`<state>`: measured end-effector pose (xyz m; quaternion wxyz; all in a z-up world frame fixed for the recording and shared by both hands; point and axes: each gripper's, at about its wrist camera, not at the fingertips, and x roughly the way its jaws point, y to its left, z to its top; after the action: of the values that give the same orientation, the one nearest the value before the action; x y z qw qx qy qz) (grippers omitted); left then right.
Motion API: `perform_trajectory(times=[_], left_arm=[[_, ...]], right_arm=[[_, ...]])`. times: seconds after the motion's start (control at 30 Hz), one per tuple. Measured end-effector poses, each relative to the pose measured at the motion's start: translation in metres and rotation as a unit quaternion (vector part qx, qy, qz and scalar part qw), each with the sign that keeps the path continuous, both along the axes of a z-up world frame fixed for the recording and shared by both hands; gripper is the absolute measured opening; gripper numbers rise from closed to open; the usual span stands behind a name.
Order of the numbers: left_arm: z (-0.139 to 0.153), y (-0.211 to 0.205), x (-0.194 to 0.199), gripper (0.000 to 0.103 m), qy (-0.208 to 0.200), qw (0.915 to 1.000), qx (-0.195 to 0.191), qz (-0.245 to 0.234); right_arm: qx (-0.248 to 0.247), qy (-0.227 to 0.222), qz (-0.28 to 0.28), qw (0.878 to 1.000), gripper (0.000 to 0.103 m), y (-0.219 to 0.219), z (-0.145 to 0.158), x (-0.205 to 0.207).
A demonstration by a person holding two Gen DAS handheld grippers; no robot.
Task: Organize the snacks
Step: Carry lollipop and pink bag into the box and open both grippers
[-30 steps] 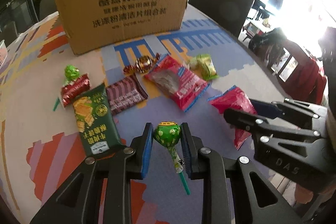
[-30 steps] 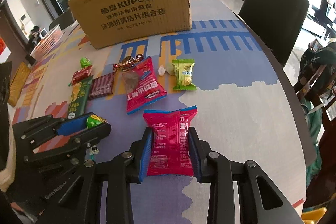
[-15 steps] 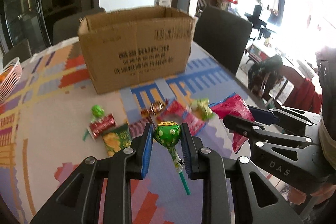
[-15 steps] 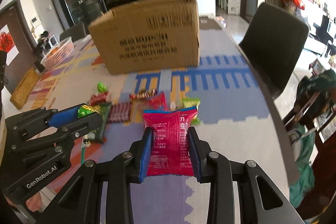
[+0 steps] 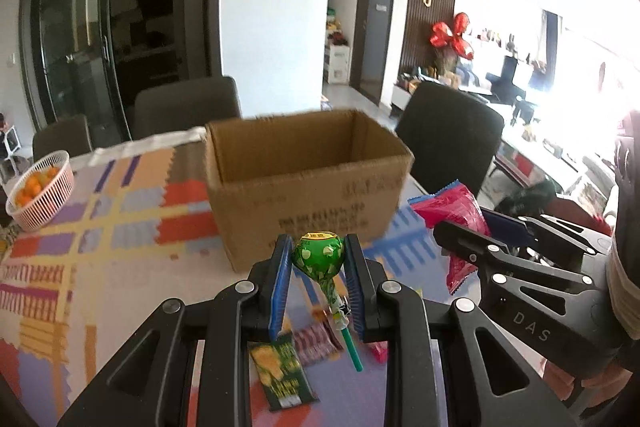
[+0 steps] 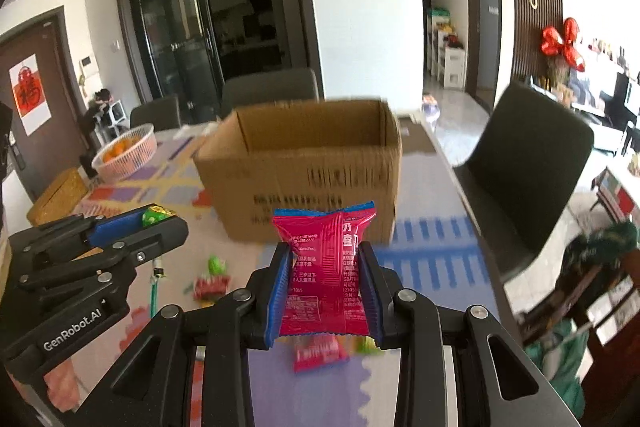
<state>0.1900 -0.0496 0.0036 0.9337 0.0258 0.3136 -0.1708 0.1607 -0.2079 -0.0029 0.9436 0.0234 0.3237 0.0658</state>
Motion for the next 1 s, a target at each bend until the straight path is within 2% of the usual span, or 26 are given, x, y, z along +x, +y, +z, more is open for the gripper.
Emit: perform_trajectory(times=[0.23, 0.47, 0.73, 1.0], left_arm=[[0.022, 0.008, 0.028, 0.027, -0.022, 0.9996, 0.010, 0.016], [0.043, 0.013, 0.065, 0.027, -0.028, 0.9994, 0.007, 0.020], [0.053, 0.012, 0.106, 0.027, -0.026, 0.9990, 0.028, 0.025], [0.042, 0.010, 0.148, 0.027, 0.002, 0.9989, 0.032, 0.033]], right_arm=[[-0.003, -0.040, 0.015, 0.999, 0.034, 0.013, 0.030, 0.028], [-0.012, -0.057, 0.034, 0.998, 0.034, 0.025, 0.052, 0.060], [-0.008, -0.031, 0.042, 0.999, 0.034, 0.026, 0.062, 0.114], [-0.017, 0.002, 0.036, 0.999, 0.034, 0.017, 0.054, 0.154]])
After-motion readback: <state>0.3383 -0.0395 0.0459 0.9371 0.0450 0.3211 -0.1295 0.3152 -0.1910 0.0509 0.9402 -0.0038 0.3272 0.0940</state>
